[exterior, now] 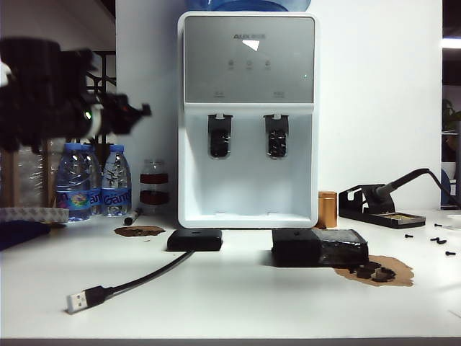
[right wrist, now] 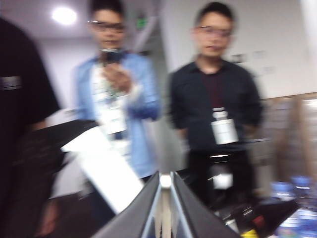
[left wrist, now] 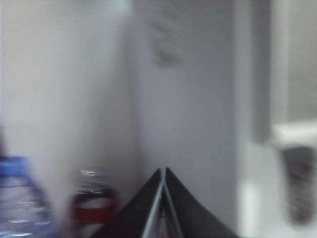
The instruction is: Take the USB flash drive out of the black sponge and insert it into the slot on top of the black USB adpator box.
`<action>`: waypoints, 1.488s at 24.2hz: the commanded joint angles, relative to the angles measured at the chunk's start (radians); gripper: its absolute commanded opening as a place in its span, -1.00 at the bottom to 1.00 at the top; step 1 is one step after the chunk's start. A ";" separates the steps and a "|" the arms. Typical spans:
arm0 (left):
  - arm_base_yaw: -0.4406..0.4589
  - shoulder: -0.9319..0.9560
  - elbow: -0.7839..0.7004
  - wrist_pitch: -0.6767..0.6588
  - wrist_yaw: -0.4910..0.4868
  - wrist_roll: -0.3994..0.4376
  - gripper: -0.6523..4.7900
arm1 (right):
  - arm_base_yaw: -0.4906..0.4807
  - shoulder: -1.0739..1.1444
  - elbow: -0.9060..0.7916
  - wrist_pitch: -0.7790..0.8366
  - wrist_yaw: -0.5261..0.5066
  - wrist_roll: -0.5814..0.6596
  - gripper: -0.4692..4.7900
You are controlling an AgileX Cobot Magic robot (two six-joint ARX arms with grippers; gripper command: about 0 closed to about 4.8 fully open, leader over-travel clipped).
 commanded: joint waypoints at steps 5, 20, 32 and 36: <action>0.024 -0.108 -0.077 -0.143 -0.234 0.080 -0.78 | -0.042 0.064 0.287 -0.531 -0.330 -0.182 -0.84; 0.023 -0.318 -0.369 -0.167 -0.096 0.081 -0.78 | -0.014 0.463 0.350 -0.450 -0.389 -0.562 -0.84; 0.018 -0.317 -0.392 -0.300 0.374 0.079 -0.78 | -0.036 0.948 0.680 -0.343 -0.453 -0.543 -0.84; 0.023 -0.317 -0.393 -0.312 0.361 0.083 -0.78 | -0.041 1.080 0.761 -0.348 -0.467 -0.559 -0.84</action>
